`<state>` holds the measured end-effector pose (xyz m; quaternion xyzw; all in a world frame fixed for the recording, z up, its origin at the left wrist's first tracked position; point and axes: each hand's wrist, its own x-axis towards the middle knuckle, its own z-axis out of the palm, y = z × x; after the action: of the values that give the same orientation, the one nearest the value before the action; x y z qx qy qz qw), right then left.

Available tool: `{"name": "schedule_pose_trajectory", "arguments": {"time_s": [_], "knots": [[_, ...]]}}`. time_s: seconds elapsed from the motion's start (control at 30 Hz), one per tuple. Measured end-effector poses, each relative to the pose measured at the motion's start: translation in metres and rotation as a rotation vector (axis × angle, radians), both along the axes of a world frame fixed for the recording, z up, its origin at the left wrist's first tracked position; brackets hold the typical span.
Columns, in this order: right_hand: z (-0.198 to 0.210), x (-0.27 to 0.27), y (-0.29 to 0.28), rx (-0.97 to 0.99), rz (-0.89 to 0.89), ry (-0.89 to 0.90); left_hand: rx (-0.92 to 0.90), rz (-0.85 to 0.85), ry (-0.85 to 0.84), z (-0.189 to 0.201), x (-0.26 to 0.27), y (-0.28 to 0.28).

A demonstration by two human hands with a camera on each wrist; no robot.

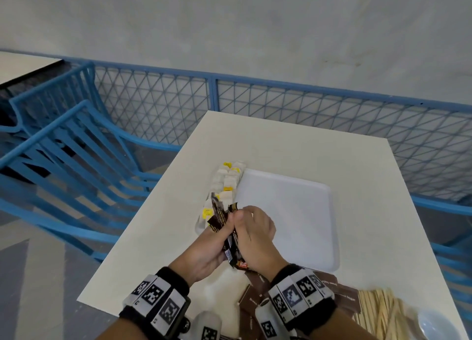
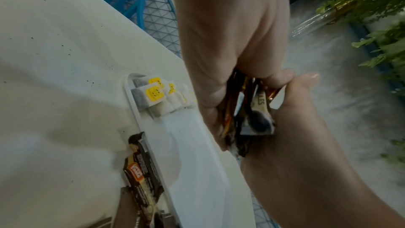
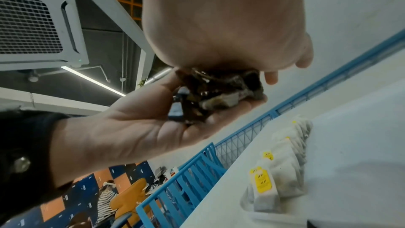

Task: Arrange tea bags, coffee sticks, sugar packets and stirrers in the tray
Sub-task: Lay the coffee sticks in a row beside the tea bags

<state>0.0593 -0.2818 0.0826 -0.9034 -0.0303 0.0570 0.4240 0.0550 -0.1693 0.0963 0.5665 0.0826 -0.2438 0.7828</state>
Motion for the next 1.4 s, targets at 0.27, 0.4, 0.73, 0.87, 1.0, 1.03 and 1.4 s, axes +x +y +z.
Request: {"name": "schedule_pose_trajectory", "arguments": {"time_s": [0.27,0.4,0.73,0.87,1.0,1.03,1.4], "knots": [[-0.022,0.006,0.020,0.283,-0.071,0.124,0.101,0.080,-0.144,-0.019,0.003,0.008],[-0.030,-0.001,0.020,0.243,0.065,0.163,0.172,0.054,-0.176,-0.031,0.011,0.026],[-0.052,-0.048,0.010,-0.352,0.739,0.266,0.207,0.021,-0.224,-0.029,0.044,0.067],[-0.080,-0.063,0.018,-0.404,0.742,0.609,0.179,-0.013,-0.196,-0.032,0.050,0.073],[-0.081,-0.056,0.025,-0.493,0.857,0.390,0.187,-0.034,-0.160,-0.040,0.057,0.080],[-0.078,-0.052,0.024,-0.486,0.831,0.391,0.186,-0.043,-0.149,-0.040,0.058,0.081],[-0.084,0.001,0.032,-0.449,0.309,0.212,0.192,-0.123,-0.127,-0.048,0.074,0.084]]}}
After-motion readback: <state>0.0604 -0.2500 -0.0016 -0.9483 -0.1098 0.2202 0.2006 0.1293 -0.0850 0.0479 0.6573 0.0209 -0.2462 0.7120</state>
